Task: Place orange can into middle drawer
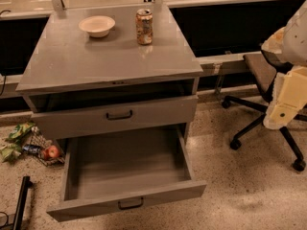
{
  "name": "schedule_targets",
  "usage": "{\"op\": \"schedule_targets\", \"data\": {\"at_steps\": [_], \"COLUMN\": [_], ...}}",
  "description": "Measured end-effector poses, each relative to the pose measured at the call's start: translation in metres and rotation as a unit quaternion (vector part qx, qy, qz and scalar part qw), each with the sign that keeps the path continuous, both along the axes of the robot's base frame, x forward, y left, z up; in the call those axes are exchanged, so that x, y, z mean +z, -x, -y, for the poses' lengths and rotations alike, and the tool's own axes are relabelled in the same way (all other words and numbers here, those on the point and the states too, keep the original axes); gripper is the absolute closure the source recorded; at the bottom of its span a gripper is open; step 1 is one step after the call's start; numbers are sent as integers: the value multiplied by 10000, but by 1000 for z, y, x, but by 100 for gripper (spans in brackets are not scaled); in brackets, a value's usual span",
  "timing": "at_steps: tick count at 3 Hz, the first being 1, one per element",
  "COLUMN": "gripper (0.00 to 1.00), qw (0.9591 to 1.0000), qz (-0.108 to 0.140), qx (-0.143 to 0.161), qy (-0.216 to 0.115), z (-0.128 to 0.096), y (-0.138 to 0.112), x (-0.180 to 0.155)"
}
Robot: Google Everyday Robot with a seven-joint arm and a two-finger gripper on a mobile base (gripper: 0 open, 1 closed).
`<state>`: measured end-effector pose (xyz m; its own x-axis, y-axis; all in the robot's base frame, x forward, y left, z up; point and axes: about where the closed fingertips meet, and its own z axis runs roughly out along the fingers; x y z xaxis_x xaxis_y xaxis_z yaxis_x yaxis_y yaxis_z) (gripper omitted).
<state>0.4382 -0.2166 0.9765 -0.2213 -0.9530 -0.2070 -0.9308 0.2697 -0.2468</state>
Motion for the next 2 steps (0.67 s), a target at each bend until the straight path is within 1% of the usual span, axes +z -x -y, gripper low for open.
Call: {"op": "schedule_targets", "data": {"at_steps": [1, 2], "gripper": [0, 0], "qw": [10000, 9990], "qz": [1, 165], "qx": [0, 18], "qy": [0, -414], "z": [0, -16], "y": [0, -31], "x": [0, -5]}}
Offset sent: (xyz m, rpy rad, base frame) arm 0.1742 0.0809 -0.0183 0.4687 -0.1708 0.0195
